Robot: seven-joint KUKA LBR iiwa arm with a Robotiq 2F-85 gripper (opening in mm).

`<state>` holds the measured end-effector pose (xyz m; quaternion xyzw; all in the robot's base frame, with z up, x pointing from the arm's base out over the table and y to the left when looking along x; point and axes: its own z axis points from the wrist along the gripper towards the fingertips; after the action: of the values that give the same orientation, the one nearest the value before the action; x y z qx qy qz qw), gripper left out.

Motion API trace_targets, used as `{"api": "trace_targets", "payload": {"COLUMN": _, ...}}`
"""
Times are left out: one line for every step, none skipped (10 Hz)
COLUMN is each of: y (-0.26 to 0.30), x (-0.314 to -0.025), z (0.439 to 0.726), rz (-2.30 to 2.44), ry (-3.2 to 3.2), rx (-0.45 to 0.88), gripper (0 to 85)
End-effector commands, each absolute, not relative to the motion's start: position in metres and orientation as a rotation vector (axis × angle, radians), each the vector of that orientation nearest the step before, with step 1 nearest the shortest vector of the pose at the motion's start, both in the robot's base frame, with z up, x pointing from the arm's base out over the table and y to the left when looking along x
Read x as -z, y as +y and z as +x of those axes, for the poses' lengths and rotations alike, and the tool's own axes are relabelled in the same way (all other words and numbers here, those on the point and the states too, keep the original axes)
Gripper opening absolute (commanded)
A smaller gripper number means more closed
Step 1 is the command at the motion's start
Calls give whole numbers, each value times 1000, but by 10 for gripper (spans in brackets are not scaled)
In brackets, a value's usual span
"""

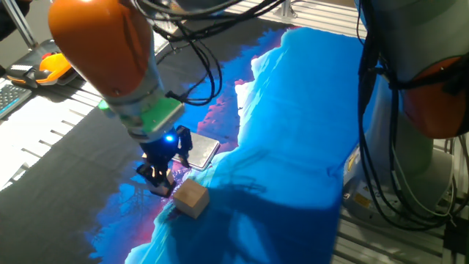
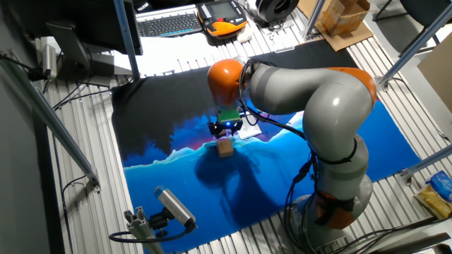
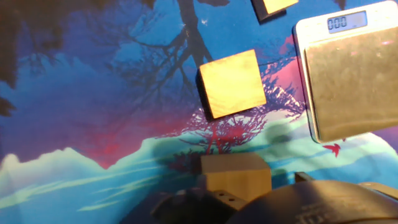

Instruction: Place the block on the scale

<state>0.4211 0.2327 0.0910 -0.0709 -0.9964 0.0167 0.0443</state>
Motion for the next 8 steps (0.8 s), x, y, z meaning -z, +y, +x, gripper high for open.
{"api": "trace_targets", "payload": {"y": 234, "x": -86, "z": 419, "rz": -222, "ry": -3049, "rx": -49, "gripper": 680}}
{"api": "trace_targets", "payload": {"y": 238, "x": -82, "z": 417, "rz": -221, "ry": -3051, "rx": -58, "gripper": 680}}
{"api": "trace_targets", "payload": {"y": 241, "x": -79, "z": 414, "rz": -226, "ry": -3053, "rx": -61, "gripper": 680}}
{"api": "trace_targets", "payload": {"y": 243, "x": -76, "z": 412, "rz": -232, "ry": -3059, "rx": -59, "gripper": 680}}
{"api": "trace_targets", "payload": {"y": 245, "x": -73, "z": 411, "rz": -230, "ry": -3064, "rx": -67, "gripper": 680}}
{"api": "trace_targets", "payload": {"y": 244, "x": -71, "z": 410, "rz": -223, "ry": -3064, "rx": -67, "gripper": 680}}
{"api": "trace_targets", "payload": {"y": 242, "x": -68, "z": 409, "rz": -216, "ry": -3071, "rx": -68, "gripper": 680}}
{"api": "trace_targets", "payload": {"y": 240, "x": -63, "z": 408, "rz": -213, "ry": -3080, "rx": -60, "gripper": 680}}
